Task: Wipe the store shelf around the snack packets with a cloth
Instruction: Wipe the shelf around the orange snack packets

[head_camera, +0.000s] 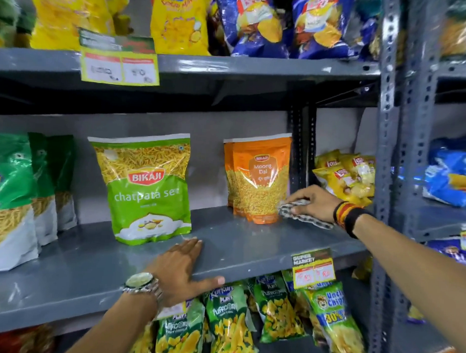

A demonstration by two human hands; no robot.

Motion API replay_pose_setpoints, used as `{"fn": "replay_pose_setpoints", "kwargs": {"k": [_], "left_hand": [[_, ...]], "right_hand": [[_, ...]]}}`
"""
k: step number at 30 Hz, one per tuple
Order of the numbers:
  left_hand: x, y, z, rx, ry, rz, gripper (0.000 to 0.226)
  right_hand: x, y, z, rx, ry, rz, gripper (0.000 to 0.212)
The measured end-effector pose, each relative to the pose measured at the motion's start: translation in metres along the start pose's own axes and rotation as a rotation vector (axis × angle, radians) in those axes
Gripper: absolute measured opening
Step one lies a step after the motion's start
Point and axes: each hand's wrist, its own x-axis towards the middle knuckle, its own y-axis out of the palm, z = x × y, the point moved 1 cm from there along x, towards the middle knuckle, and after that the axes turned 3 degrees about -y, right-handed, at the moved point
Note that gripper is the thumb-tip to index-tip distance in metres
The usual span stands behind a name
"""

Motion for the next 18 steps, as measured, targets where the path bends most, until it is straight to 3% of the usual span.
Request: {"fn": "replay_pose_setpoints", "kwargs": {"k": [5, 11, 18], "left_hand": [[-0.001, -0.003, -0.003, -0.011, -0.023, 0.011, 0.134], [0.006, -0.004, -0.004, -0.056, -0.044, 0.051, 0.131], [0.042, -0.014, -0.081, -0.022, 0.048, 0.062, 0.144]], "right_hand": [[0.032, 0.022, -0.009, -0.007, -0.061, 0.128, 0.022], [0.03, 0.038, -0.034, 0.164, -0.071, 0.21, 0.03], [0.013, 0.037, -0.031, 0.176, -0.109, 0.256, 0.031]]}}
